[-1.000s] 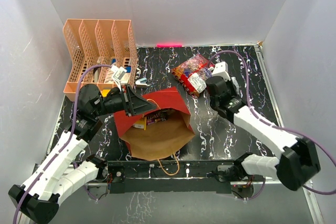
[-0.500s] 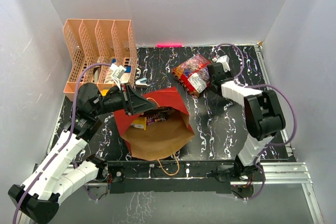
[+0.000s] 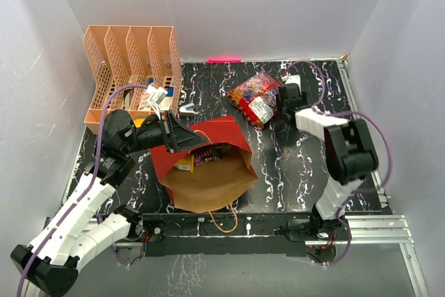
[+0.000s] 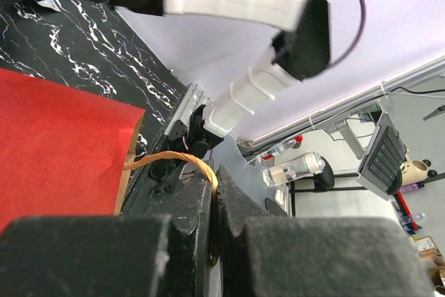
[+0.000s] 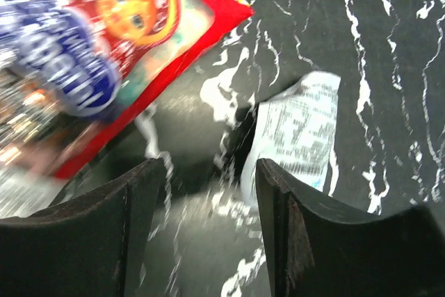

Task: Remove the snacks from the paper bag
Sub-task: Place the snack at the center of the board, then take out the snack from the paper bag.

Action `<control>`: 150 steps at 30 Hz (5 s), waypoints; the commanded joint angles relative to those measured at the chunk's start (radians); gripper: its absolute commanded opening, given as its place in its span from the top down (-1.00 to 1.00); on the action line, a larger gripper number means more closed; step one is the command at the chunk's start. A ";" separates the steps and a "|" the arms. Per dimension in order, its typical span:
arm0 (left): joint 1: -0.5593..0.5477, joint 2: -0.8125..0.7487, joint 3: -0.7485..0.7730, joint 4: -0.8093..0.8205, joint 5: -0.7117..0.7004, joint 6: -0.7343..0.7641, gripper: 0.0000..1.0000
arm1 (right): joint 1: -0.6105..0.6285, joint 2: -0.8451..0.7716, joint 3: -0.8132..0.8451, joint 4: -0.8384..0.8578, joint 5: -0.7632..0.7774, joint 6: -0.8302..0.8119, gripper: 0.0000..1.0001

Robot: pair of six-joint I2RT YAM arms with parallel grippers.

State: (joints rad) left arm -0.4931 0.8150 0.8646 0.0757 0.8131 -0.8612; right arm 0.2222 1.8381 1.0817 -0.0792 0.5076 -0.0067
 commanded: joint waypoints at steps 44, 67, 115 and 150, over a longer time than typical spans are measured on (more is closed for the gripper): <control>-0.004 0.040 0.135 -0.318 -0.226 0.170 1.00 | 0.344 -1.077 -0.263 -0.028 -1.423 -0.181 -0.44; -0.004 0.037 0.187 -0.379 -0.217 0.195 1.00 | 1.062 -0.539 -0.472 0.580 -0.520 -0.739 -0.50; -0.004 0.014 0.196 -0.403 -0.188 0.177 1.00 | 0.875 0.254 -0.209 1.051 -0.471 -0.660 -0.33; -0.004 0.015 0.190 -0.415 -0.246 0.205 1.00 | 0.985 -0.198 -0.379 0.662 -0.439 -0.544 0.85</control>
State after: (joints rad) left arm -0.4934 0.8455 1.0325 -0.3511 0.5823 -0.6682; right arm 1.1465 1.7634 0.7376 0.6338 0.0135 -0.5850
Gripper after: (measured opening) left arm 0.010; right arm 0.161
